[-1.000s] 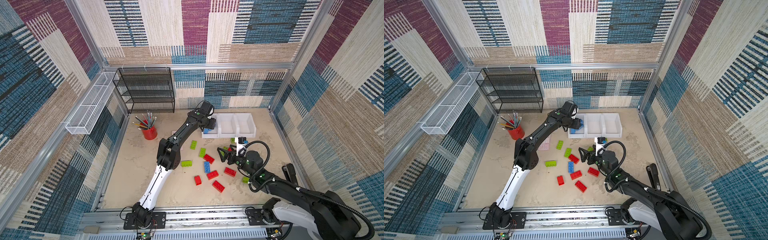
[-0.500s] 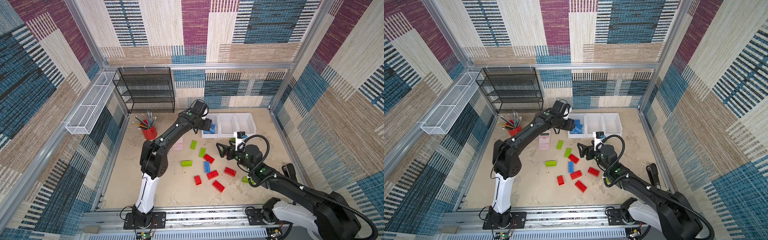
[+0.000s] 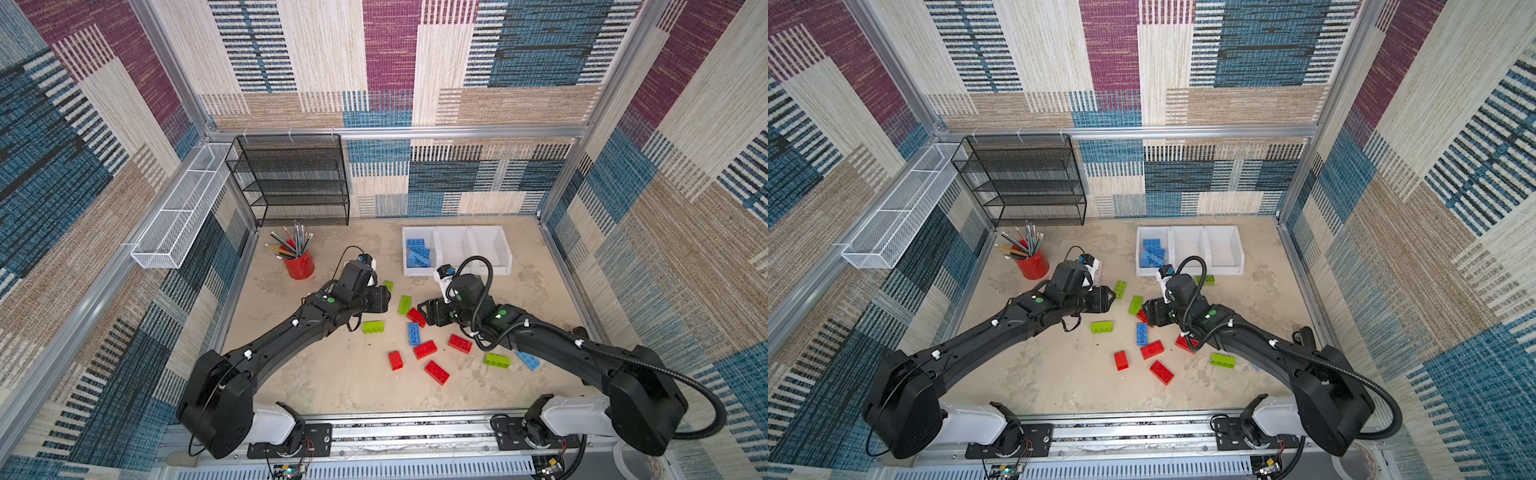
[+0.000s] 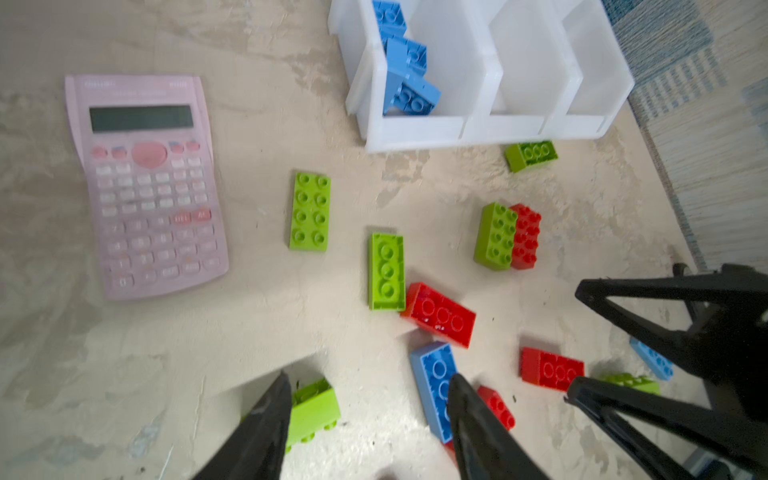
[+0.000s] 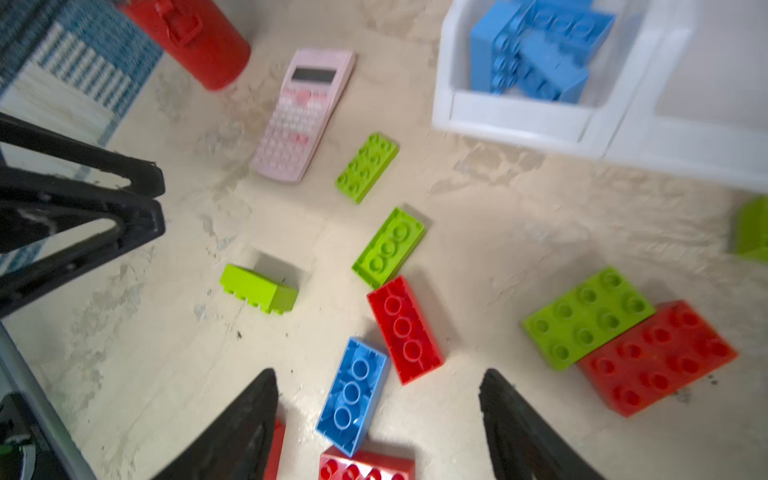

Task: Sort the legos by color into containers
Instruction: 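Grasp the blue brick among red bricks with the right gripper while the left withdraws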

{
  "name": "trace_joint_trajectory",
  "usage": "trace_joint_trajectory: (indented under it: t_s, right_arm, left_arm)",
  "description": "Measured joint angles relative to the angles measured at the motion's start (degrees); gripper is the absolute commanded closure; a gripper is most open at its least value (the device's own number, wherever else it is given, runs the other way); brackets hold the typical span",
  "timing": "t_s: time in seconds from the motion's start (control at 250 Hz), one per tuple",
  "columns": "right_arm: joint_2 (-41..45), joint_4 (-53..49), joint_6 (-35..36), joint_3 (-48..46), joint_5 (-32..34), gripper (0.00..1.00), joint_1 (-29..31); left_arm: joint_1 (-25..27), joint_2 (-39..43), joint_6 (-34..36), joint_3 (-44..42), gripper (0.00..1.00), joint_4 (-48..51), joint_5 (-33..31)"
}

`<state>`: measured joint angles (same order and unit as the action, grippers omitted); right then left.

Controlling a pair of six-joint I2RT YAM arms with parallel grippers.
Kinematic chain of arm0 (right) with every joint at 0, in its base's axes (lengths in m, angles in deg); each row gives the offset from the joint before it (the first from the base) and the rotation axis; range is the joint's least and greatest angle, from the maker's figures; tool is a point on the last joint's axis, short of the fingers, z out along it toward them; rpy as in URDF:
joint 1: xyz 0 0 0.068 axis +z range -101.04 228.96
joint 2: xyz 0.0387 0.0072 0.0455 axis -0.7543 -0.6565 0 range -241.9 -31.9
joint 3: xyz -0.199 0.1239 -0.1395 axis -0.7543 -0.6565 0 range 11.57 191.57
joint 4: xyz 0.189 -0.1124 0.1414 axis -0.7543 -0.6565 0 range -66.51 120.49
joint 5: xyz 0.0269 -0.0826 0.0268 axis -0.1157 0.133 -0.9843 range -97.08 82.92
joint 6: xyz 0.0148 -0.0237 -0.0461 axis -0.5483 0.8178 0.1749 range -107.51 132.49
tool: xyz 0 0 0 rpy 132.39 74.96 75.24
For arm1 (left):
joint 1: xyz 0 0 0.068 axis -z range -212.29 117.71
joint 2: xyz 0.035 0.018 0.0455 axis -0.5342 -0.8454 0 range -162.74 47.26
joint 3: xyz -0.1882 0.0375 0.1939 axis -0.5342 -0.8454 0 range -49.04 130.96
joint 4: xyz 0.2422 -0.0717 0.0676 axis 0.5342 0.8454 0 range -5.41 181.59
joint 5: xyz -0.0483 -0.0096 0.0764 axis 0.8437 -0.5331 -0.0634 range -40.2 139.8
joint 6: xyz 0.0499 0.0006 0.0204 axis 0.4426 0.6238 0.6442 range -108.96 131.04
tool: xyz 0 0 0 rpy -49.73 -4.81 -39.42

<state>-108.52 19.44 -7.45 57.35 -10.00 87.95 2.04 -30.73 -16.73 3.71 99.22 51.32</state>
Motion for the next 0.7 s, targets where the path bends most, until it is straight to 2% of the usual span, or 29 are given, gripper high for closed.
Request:
trace_joint_trajectory:
  t_s: [0.26,0.384,0.532,0.7]
  right_arm:
    - [-7.8,-9.9,-2.7,3.3,1.6,0.25,5.3]
    - [-11.3,-13.2,-4.4,6.2,2.6,0.22,7.6]
    - [-15.7,-16.0,-6.5,10.3,4.3,0.21,10.0]
    - [-21.2,-19.8,-8.7,14.9,6.6,0.24,12.6]
  left_arm:
    - [0.2,10.9,-3.3,-15.5,0.39,-7.2,-2.9]
    - [0.3,18.3,-3.5,-20.9,0.39,-9.7,-5.5]
    - [0.3,25.1,-3.8,-24.9,0.39,-11.8,-9.1]
    - [0.3,28.7,-4.1,-26.7,0.39,-13.0,-10.1]
